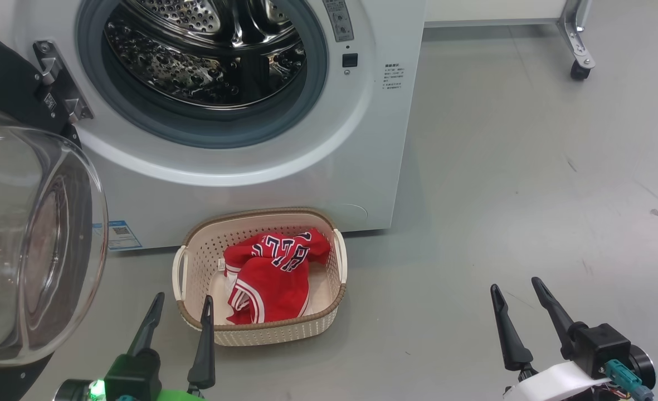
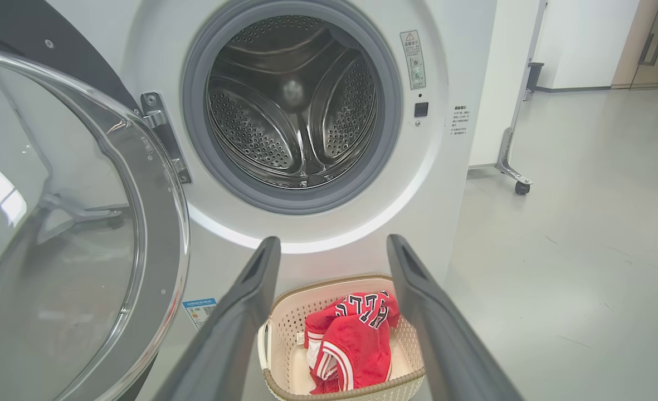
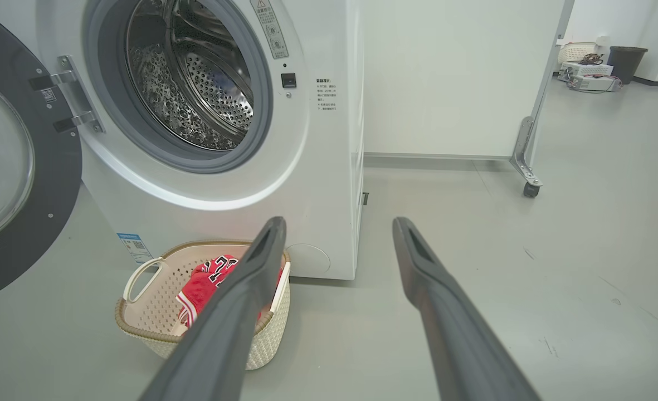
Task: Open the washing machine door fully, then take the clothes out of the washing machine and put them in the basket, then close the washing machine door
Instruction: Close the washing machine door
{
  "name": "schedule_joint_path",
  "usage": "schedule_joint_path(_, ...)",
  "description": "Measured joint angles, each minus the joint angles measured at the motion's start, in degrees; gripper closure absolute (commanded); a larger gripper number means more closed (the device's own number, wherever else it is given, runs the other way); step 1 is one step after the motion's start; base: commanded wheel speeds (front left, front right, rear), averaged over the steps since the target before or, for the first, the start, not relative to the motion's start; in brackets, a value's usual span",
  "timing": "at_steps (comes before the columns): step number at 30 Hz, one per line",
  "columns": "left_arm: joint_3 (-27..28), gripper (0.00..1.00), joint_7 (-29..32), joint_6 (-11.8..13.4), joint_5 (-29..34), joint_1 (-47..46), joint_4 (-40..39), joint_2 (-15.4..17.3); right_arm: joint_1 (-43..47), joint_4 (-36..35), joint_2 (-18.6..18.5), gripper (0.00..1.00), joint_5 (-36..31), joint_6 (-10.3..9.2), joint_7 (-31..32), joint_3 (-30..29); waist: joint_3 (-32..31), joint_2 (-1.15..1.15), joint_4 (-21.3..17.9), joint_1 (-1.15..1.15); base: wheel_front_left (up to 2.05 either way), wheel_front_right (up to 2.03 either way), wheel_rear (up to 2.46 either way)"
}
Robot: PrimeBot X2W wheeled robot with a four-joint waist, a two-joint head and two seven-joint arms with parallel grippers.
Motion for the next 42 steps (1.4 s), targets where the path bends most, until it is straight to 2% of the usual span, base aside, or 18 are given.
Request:
schedule_joint_path(13,0.05,0.00,0.49,0.00,0.18,-0.01,-0.25,0.01,0.00,0.00,-0.13,0.00,0.00,-0.16,0.00,-0.14,0.06,0.00,0.62,0.00,-0.01,0.01,0.00)
schedule_joint_path(20,-0.62,0.00,0.77,0.00,0.53,-0.10,-0.23,0.00,0.02,-0.16,-0.52,0.00,0.02,-0.67,0.00,-1.18,0.03,0.00,2.46,0.00,0.00,0.00,0.00)
schedule_joint_path(29,-0.76,0.00,0.92,0.00,0.54,-0.13,-0.18,-0.03,0.03,-0.87,-1.04,0.00,0.02,-0.67,-0.01,-1.59,0.10,0.00,6.67,0.00,0.00,0.00,0.00)
schedule_joint_path(42,-0.96,0.00,0.29,0.00,0.30,-0.15,0.11,-0.19,0.03,-1.66,-2.31,0.00,0.01,-0.64,0.00,-1.62,0.23,0.00,14.73,0.00,0.00,0.00,0.00)
